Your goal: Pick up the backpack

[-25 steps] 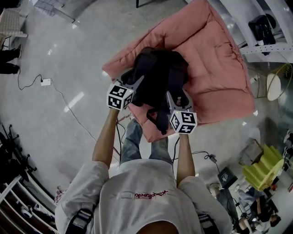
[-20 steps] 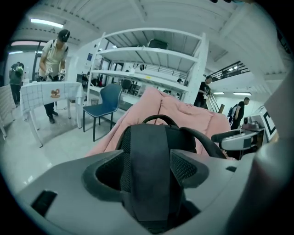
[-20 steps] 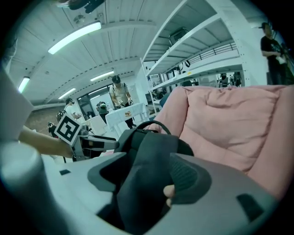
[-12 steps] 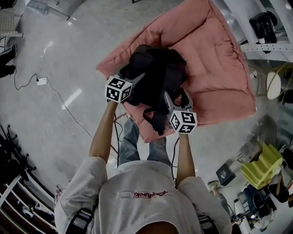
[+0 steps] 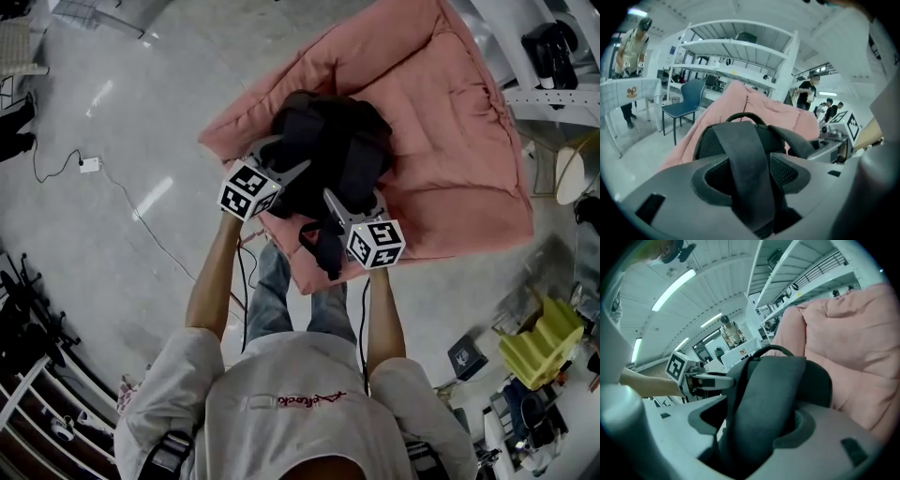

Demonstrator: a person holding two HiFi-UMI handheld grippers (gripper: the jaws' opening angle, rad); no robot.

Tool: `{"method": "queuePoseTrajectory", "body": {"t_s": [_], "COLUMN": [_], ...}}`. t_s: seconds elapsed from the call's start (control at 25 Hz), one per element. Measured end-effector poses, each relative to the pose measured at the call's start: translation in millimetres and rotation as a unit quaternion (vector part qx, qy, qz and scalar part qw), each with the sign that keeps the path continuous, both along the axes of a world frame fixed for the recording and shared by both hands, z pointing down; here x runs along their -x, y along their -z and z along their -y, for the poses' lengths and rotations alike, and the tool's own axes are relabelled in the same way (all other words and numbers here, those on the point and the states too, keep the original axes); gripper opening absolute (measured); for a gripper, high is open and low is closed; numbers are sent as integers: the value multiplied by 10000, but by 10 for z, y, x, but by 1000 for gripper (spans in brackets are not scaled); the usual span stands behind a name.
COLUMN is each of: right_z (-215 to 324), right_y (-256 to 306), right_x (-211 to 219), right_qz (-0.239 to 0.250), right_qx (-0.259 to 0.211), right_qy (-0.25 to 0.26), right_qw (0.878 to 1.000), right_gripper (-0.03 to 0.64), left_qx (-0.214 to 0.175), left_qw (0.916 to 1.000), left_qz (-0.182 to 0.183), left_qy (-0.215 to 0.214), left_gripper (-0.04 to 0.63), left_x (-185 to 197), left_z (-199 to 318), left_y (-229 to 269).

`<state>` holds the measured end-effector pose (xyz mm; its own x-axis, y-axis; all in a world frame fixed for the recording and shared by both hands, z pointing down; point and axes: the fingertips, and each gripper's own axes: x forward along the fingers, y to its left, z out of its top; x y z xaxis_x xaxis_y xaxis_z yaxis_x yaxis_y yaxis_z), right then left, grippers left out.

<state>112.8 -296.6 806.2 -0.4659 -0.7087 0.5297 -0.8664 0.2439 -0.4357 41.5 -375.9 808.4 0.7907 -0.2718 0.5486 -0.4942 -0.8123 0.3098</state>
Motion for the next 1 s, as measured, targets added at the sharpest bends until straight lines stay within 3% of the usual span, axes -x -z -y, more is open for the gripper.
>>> {"method": "queuePoseTrajectory", "body": {"t_s": [0.2,0.4,0.6,0.72,0.88,1.0], "right_z": [24,38,35,71,190,283], "right_y": [108,114,104,108,109,67], "right_x": [106,123,113,81,49,33], "right_qz": [228,390,464,582,675,586], "right_qx": [-133,-81,-42,-74,-136,-128], "right_qy": [370,595,723,664,645,597], "right_qw": [9990,9974,9963,9961,9955,9964], "right_gripper": [303,236,189,187,173,147], "left_qx": [335,508,799,560,553,513], "left_qw": [9967,9935,9829,9859,9842,9859], "left_qz": [-710,-952,-1593,-1562,-1652,-1508], "left_qy": [-212,-368,-459,-228,319,505], "left_gripper": [253,253,249,236,224,163], "left_x": [-218,-394,-537,-656,-757,-791], "left_z": [-52,-73,-79,35,151,231], "left_y": [111,100,329,303,226,164]}}
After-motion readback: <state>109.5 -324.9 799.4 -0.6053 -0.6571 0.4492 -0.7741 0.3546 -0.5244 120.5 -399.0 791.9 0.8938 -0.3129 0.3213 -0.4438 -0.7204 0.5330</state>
